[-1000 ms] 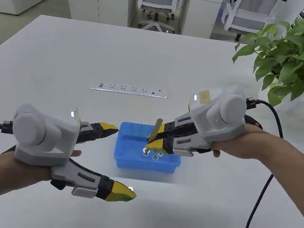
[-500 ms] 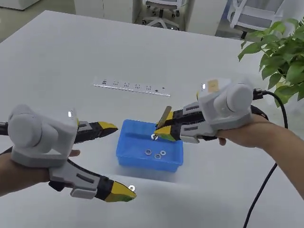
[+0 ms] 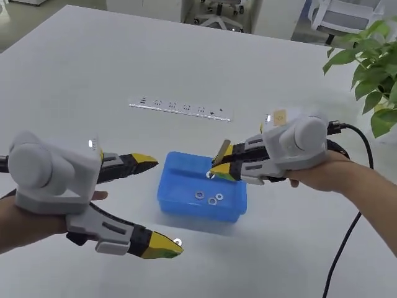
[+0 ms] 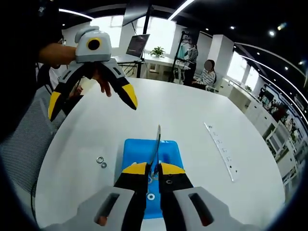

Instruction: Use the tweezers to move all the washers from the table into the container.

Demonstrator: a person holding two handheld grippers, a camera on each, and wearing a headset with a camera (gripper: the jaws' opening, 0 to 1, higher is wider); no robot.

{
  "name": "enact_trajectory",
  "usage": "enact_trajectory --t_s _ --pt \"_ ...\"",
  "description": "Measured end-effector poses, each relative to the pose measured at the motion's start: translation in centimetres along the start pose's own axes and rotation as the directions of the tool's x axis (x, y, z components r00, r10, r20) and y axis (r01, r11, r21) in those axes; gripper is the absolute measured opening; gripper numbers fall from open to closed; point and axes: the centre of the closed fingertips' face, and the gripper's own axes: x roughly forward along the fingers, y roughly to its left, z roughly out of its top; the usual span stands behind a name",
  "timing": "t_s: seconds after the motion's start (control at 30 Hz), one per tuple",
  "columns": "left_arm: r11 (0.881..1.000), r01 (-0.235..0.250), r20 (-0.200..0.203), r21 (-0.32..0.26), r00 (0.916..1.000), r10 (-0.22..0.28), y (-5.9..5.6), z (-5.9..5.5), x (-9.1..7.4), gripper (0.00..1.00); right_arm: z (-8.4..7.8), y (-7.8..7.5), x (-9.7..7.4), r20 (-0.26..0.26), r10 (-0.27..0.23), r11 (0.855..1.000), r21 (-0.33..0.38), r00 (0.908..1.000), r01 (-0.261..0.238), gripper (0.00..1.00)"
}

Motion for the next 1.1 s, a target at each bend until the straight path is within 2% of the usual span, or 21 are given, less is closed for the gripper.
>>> enact_trajectory --t_s 0.37,0.7,0.87,0.97,1.1 --pt "1.000 -0.007 -0.004 -0.006 1.0000 0.007 0.4 -0.3 -0.1 0.97 -2.2 -0.3 1.6 -0.017 0.017 1.000 0.017 0.9997 -0.016 0.08" --pt "1.000 -0.003 0.006 0.012 1.0000 0.003 1.3 0.3 0.7 0.89 -3.6 -0.2 2.5 -0.032 0.034 0.999 0.033 0.9989 -0.033 0.08" --pt "0.999 0.010 0.004 0.030 0.9999 -0.010 1.8 0.8 1.5 0.80 -4.2 0.0 3.0 -0.043 0.044 0.998 0.035 0.9981 -0.043 0.08" --pt "0.998 0.040 -0.014 0.044 0.9991 -0.040 1.9 1.0 2.2 0.73 -4.4 0.0 3.2 -0.046 0.047 0.998 0.039 0.9979 -0.045 0.09" --pt "0.995 0.059 -0.026 0.074 0.9980 -0.057 2.6 1.4 3.2 0.61 -4.7 0.0 3.4 -0.047 0.051 0.998 0.046 0.9976 -0.049 0.09"
